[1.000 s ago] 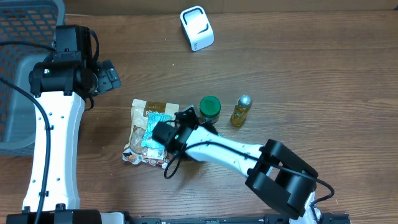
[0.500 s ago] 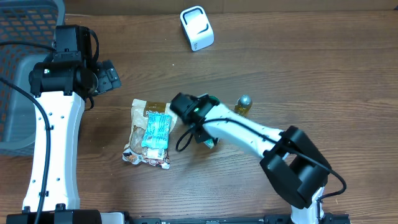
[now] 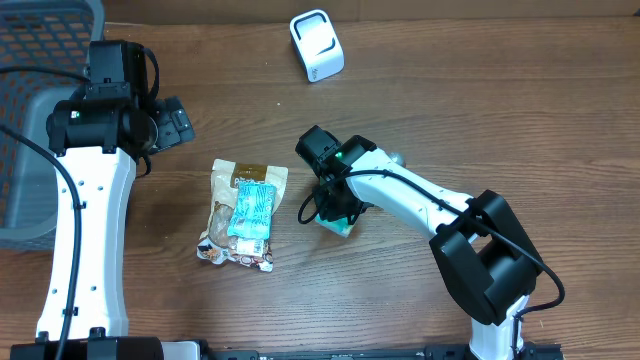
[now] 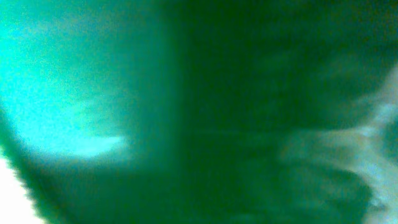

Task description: Scan the item barcode

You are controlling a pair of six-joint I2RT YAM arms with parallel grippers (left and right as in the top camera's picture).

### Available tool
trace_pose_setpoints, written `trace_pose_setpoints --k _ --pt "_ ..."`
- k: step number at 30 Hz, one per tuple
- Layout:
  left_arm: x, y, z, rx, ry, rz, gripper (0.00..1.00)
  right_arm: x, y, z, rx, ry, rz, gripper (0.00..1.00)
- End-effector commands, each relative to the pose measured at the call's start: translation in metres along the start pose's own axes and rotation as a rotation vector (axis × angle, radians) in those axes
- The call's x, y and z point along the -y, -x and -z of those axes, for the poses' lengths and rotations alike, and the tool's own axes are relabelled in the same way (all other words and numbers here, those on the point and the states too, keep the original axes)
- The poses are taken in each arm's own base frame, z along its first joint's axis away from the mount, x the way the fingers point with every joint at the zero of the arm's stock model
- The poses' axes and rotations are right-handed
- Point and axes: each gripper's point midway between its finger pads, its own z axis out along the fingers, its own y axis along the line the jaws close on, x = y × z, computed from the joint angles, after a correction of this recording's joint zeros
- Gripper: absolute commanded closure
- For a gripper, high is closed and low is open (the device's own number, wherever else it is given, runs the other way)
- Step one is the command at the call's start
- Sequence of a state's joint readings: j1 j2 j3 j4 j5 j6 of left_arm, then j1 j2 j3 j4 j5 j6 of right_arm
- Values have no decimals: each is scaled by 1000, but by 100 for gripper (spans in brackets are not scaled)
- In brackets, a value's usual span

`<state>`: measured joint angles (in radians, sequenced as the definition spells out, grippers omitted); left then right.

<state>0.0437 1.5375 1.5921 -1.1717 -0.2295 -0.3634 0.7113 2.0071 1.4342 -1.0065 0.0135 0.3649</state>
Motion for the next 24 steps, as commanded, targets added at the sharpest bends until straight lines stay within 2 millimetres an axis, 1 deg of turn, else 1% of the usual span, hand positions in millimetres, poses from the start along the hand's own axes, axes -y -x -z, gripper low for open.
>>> trace_pose_setpoints --k 1,4,6,8,11,12,14,17,19,24 --pt "-3 4 4 18 9 -7 0 -30 -6 13 -22 177 13 70" --pt "-3 4 4 18 9 -7 0 -41 -3 15 -15 235 18 67" --pt "-3 4 4 18 9 -7 0 -44 -2 16 -11 249 20 67" --pt "-3 4 4 18 9 -7 0 -47 -1 21 -15 266 22 67" --pt "-3 4 4 18 9 -7 0 -48 5 40 18 266 68 66" --pt "-3 4 4 18 9 -7 1 -46 9 47 38 254 79 66" --pt "-3 4 4 18 9 -7 0 -38 14 54 71 206 77 66" --pt "-3 4 4 18 9 -7 0 -29 13 52 75 159 96 66" --pt "-3 4 4 18 9 -7 0 -26 6 44 52 148 141 60" --pt "-3 4 4 18 9 -7 0 -17 -4 24 33 113 158 58"
